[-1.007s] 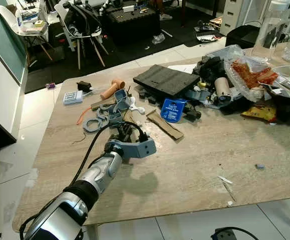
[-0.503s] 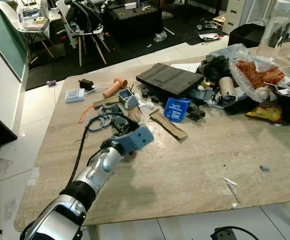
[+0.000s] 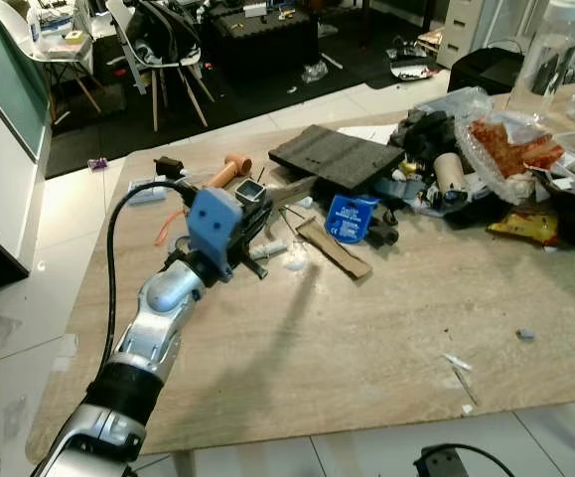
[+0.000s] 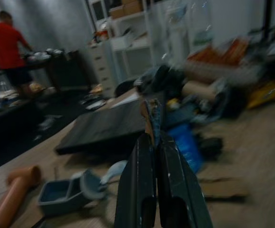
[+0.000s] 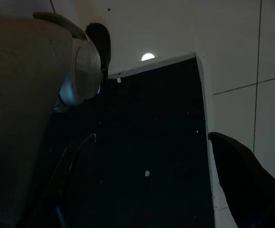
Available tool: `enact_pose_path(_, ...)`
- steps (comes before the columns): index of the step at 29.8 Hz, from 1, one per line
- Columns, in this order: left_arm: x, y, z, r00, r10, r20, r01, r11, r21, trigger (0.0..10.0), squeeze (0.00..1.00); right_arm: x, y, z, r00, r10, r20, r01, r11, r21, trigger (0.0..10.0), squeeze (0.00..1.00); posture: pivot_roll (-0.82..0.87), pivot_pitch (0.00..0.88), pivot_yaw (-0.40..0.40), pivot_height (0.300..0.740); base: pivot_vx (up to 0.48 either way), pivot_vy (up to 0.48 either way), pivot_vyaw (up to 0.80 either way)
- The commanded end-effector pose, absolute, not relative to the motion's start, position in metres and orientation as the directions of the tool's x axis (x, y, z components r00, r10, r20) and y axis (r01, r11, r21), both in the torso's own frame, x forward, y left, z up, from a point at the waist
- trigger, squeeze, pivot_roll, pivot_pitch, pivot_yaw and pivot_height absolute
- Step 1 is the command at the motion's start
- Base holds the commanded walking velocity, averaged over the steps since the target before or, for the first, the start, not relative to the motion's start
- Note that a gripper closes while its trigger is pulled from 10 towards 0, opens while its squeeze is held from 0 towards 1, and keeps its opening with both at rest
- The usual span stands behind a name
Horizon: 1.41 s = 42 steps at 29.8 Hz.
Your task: Picking trash to rubbish bin
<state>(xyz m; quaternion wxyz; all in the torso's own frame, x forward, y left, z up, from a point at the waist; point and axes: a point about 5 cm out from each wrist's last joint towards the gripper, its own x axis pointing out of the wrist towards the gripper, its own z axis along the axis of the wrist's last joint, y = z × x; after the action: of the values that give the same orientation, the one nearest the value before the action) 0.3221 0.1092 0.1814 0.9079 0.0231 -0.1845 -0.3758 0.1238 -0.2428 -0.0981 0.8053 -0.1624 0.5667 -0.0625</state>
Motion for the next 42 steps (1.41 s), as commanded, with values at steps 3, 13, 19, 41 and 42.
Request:
enact_pose_path(3, 0.305, 0.125, 0.185, 0.564, -0.738, 0.371, 0.788, 0.615, 0.023, 10.0, 0.00, 0.121, -0.237, -0.101, 0.336, -0.265, -0.904, -0.105, 0.943, -0.316, 10.0, 0.00, -0.10, 0.033, 0.111, 0.740, 0.000, 0.000, 0.00)
enact_pose_path(13, 0.292, 0.131, 0.171, 0.562, -0.719, 0.409, 0.826, 0.518, -0.222, 10.0, 0.00, 0.123, -0.233, -0.101, 0.337, -0.254, -0.907, -0.116, 0.944, -0.307, 10.0, 0.00, -0.09, 0.036, 0.113, 0.740, -0.033, 0.000, 0.00)
enact_pose_path(19, 0.282, 0.145, 0.143, 0.608, -0.727, 0.321, 0.790, 0.513, -0.335, 10.0, 0.00, 0.122, -0.230, -0.102, 0.335, -0.243, -0.910, -0.133, 0.944, -0.301, 10.0, 0.00, -0.09, 0.037, 0.110, 0.740, -0.194, 0.000, 0.00)
enact_pose_path(41, 0.241, 0.203, 0.062, 0.787, -0.613, 0.063, 0.533, 0.626, -0.569, 10.0, 0.00, 0.121, -0.224, -0.104, 0.331, -0.223, -0.917, -0.175, 0.940, -0.292, 10.0, 0.00, -0.05, 0.052, 0.097, 0.740, -0.314, 0.000, 0.00)
enact_pose_path(42, 0.239, 0.203, 0.062, 0.787, -0.613, 0.071, 0.533, 0.616, -0.581, 10.0, 0.00, 0.121, -0.224, -0.104, 0.330, -0.223, -0.917, -0.176, 0.940, -0.292, 10.0, 0.00, -0.04, 0.054, 0.097, 0.740, -0.480, 0.000, 0.00)
